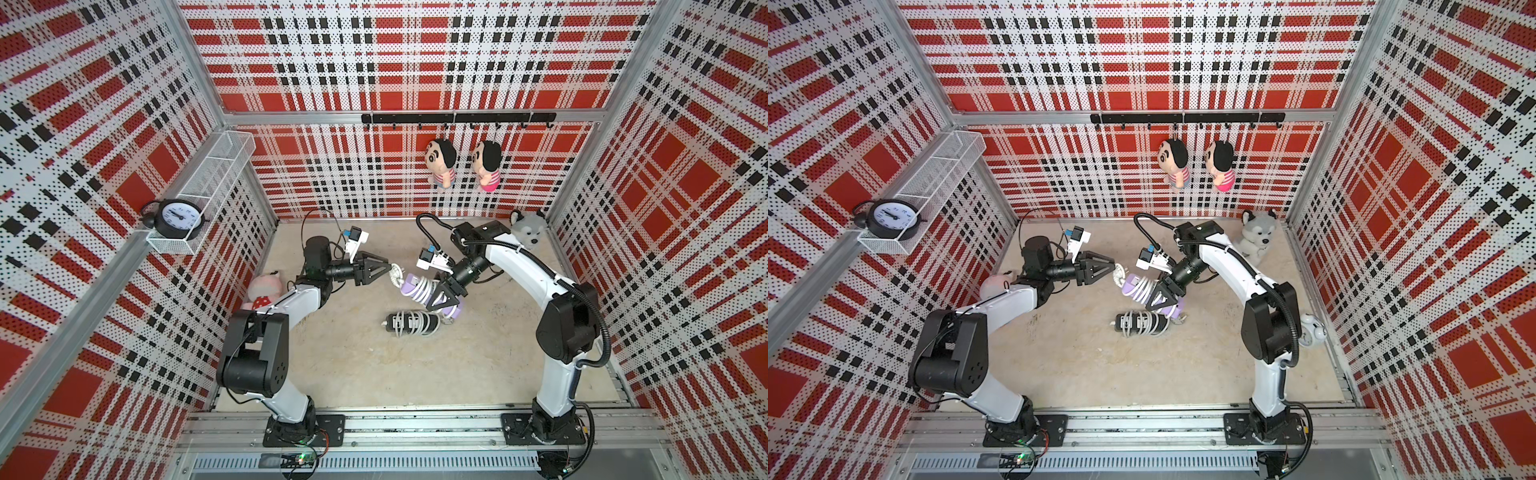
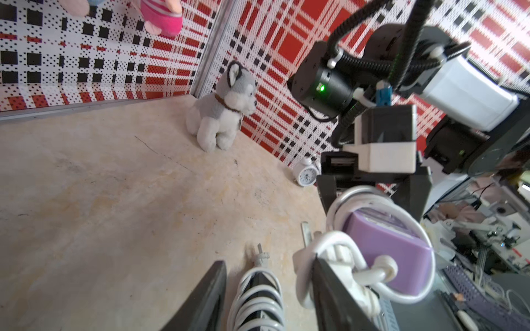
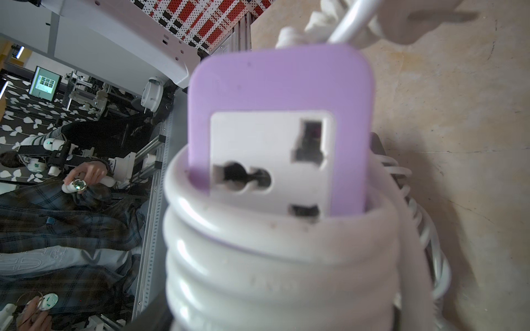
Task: Unwrap the cord wrapped around the power strip
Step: Unwrap the power cord from the power strip.
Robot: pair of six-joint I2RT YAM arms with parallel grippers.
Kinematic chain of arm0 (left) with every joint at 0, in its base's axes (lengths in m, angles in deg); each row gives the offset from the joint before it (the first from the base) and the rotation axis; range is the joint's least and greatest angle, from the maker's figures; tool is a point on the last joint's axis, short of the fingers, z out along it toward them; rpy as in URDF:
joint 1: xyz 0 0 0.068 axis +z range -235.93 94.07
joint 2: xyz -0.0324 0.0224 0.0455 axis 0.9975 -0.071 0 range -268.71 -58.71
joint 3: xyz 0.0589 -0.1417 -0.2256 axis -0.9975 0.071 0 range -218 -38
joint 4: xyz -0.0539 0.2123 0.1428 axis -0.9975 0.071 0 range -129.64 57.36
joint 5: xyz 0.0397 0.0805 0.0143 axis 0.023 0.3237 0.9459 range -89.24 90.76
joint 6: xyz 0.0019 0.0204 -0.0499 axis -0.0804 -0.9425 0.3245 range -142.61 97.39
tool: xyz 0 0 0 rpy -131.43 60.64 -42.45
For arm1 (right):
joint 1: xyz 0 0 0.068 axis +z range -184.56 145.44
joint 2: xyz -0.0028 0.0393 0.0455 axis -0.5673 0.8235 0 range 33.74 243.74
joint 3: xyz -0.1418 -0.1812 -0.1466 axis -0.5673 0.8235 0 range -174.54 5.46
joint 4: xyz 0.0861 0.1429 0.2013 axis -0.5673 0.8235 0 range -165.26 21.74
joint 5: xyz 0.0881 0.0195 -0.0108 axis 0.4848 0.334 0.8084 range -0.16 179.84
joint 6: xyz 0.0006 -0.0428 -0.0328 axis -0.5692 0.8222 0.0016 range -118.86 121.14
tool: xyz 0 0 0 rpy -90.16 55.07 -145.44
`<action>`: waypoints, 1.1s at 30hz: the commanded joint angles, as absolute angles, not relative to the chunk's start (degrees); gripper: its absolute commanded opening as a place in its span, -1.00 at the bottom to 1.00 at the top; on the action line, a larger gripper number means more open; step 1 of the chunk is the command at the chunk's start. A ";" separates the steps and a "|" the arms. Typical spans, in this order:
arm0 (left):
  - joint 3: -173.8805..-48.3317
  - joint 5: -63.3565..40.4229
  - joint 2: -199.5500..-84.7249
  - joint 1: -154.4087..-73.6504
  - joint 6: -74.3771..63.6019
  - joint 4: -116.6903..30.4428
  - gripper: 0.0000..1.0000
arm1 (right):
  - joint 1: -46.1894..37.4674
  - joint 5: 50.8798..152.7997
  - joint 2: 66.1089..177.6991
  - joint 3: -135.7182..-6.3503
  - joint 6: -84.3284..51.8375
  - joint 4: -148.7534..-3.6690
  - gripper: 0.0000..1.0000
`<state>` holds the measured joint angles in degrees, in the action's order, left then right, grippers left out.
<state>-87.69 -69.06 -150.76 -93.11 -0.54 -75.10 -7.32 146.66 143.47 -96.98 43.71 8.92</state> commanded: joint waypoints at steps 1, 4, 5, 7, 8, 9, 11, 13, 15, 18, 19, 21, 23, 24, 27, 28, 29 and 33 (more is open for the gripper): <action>-84.16 -67.68 -149.35 -92.77 22.17 -107.00 -0.14 | -5.38 154.83 141.55 -97.73 49.39 9.58 -0.90; -82.94 -68.71 -151.72 -92.87 34.85 -123.28 -0.41 | -5.36 155.05 141.80 -98.24 49.57 9.92 -0.90; -82.97 -68.84 -153.40 -92.87 40.38 -130.25 -0.49 | -5.36 154.98 141.93 -98.43 49.51 10.01 -0.90; -83.96 -69.31 -157.31 -92.76 51.41 -142.81 -0.70 | -5.38 154.50 141.80 -98.25 48.62 9.43 -0.91; -84.67 -69.08 -158.48 -92.94 52.40 -142.42 -0.71 | -5.38 153.82 141.78 -97.94 47.43 8.46 -0.92; -85.07 -69.32 -159.16 -93.28 52.47 -142.45 -0.82 | -5.29 153.17 141.76 -97.62 46.88 8.01 -0.93; -85.39 -68.94 -159.53 -93.87 51.87 -142.29 -0.83 | -5.30 152.71 141.60 -97.21 46.36 7.43 -0.94; -85.72 -68.78 -159.60 -93.81 51.74 -142.23 -0.83 | -5.29 152.07 141.26 -96.84 45.09 6.27 -0.94; -85.57 -68.18 -159.29 -92.34 51.66 -142.21 -0.83 | -5.38 150.60 140.60 -96.66 43.13 4.49 -0.94; -84.39 -65.07 -156.68 -87.75 49.19 -137.84 -0.73 | -6.48 144.96 138.96 -94.95 36.52 -1.19 -0.94; -83.70 -62.96 -154.97 -86.27 45.82 -132.18 -0.72 | -7.13 143.28 138.05 -93.76 33.80 -3.87 -0.94; -84.90 -55.59 -147.83 -84.10 24.09 -97.67 -0.71 | -8.12 139.00 136.33 -91.91 30.92 -7.01 -0.94; -93.26 -37.31 -141.79 -87.86 -8.81 -57.63 -0.54 | -9.10 142.69 135.19 -91.18 32.74 -6.21 -0.94; -94.05 -33.15 -140.17 -89.77 -12.53 -55.08 -0.26 | -9.54 144.95 134.71 -90.84 33.36 -6.09 -0.94; -92.14 -41.99 -139.65 -87.71 -4.97 -61.70 0.50 | -9.79 148.83 135.04 -91.56 36.48 -2.72 -0.94; -91.83 -42.56 -139.37 -87.62 -5.08 -61.52 0.62 | -9.78 150.30 135.72 -92.48 38.68 -0.28 -0.94; -91.69 -42.39 -138.86 -88.03 -6.50 -60.00 0.69 | -9.88 152.02 136.73 -93.63 41.18 2.87 -0.94; -94.84 -36.26 -136.60 -92.67 -17.75 -44.70 0.76 | -10.02 153.77 138.71 -94.80 44.79 6.45 -0.93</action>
<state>-93.00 -41.19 -137.43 -89.83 -5.88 -61.53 -10.20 146.48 138.20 -92.80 38.72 1.91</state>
